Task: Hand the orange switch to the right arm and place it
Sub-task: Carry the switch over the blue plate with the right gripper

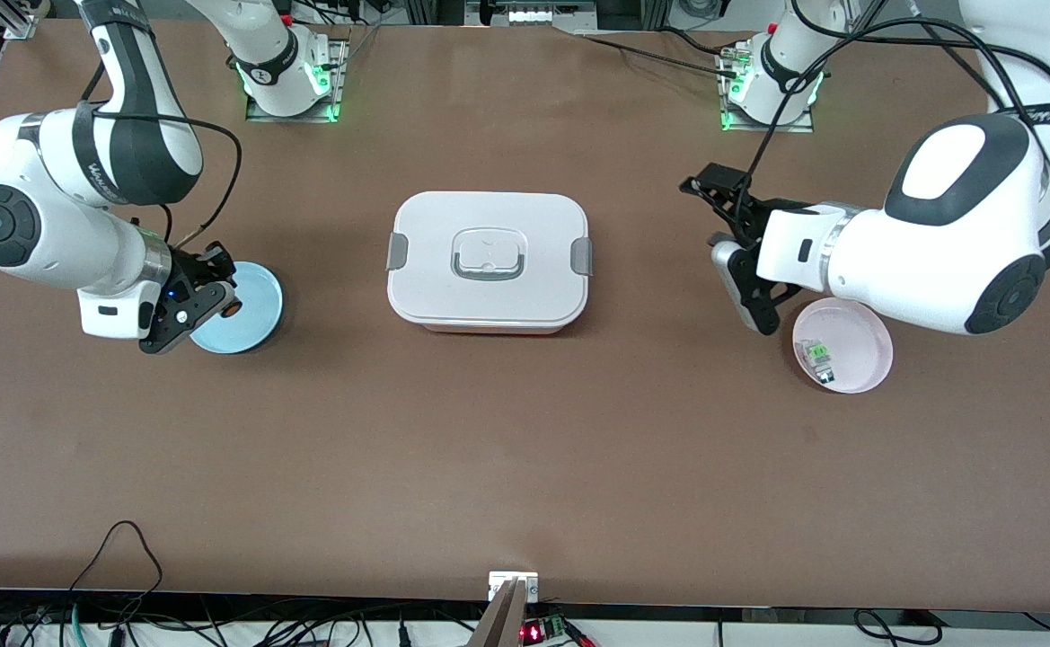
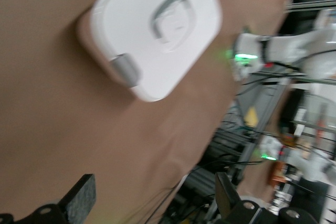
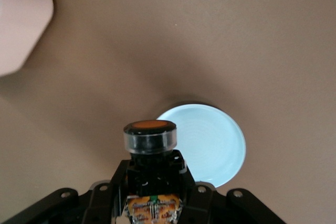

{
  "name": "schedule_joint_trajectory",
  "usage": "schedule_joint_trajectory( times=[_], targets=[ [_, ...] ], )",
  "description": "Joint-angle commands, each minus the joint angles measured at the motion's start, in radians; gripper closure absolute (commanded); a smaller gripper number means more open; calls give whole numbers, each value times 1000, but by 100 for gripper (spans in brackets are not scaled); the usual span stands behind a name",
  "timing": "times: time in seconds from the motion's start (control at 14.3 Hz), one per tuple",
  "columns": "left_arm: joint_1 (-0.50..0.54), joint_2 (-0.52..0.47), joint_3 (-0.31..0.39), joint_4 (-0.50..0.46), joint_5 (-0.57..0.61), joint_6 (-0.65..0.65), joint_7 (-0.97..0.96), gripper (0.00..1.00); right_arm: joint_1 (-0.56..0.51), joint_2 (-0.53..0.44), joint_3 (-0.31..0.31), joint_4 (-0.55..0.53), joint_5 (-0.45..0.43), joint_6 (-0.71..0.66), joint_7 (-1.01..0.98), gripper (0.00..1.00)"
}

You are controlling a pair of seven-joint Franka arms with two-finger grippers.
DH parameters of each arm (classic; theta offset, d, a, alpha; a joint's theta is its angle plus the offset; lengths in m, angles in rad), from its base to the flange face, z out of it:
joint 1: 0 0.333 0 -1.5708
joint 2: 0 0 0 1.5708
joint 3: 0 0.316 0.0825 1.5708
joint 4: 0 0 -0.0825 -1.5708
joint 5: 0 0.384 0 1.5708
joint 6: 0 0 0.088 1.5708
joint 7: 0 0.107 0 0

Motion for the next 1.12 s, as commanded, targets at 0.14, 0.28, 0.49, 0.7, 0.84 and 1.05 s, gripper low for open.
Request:
schedule_joint_trajectory(
  times=[0.14, 0.28, 0.49, 0.7, 0.84, 1.05],
  targets=[
    [-8, 6, 15, 52, 371, 32, -36, 0, -78, -24, 8, -159, -83, 180, -313, 78],
    [-13, 4, 34, 67, 456, 43, -36, 0, -89, -24, 8, -219, -105, 247, -408, 78],
    [-145, -123, 276, -21, 494, 179, -65, 0, -101, -30, 8, -349, -160, 425, -525, 78],
    [-204, -296, 427, -251, 395, 316, -118, 0, -127, -24, 8, -427, -162, 548, -618, 78],
    [-211, -413, 446, -403, 385, 406, -301, 0, -138, -14, 6, -454, -162, 596, -643, 78],
    [-209, -487, 450, -441, 392, 444, -404, 0, -140, 21, -6, -455, -160, 648, -698, 78]
  ],
)
